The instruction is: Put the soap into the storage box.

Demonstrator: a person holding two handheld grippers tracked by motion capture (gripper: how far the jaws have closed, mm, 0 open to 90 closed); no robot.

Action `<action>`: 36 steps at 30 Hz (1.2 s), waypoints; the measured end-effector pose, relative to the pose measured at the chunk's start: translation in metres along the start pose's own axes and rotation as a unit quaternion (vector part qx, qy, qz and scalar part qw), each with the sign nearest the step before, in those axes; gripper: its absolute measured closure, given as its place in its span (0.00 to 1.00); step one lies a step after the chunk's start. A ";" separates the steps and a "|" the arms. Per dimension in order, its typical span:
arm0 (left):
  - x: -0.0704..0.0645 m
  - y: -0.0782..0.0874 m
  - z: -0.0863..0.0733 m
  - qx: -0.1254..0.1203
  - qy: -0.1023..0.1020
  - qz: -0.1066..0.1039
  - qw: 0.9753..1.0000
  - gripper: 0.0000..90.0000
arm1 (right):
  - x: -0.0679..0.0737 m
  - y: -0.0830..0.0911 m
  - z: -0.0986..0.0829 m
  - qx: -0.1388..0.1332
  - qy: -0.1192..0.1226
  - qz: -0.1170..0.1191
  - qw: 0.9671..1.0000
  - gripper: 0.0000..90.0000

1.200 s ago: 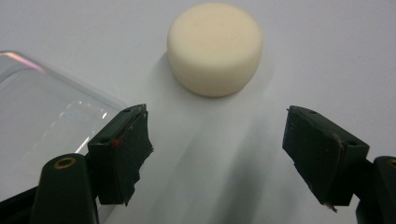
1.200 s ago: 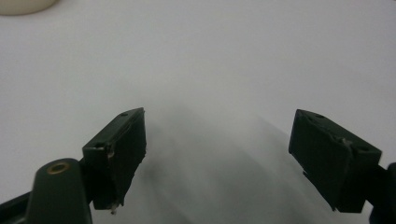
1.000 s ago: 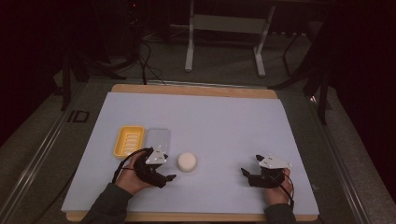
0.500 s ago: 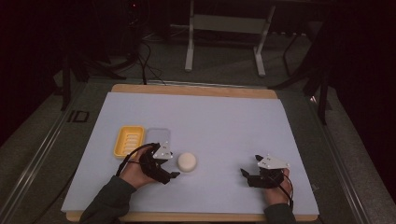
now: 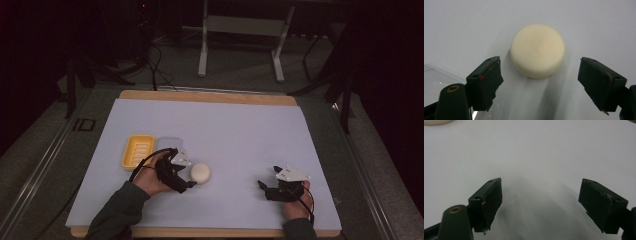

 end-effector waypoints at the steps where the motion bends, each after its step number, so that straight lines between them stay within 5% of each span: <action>1: 0.000 -0.001 0.000 0.001 -0.001 -0.002 1.000 0.21 | 0.000 0.000 0.000 -0.001 0.000 -0.001 1.000 0.21; 36: 0.002 -0.026 0.011 0.054 -0.018 -0.025 0.998 0.17 | -0.002 0.003 0.001 -0.015 -0.004 -0.007 1.000 0.21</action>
Point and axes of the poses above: each handheld gripper's, and its own axes: y roughly backward along the jaws, z roughly out of its top, x roughly to its left, the point moved 9 cm from there along -y, roughly forward along the jaws, and after that the axes turned 1 degree about x, right-handed, at the moved point
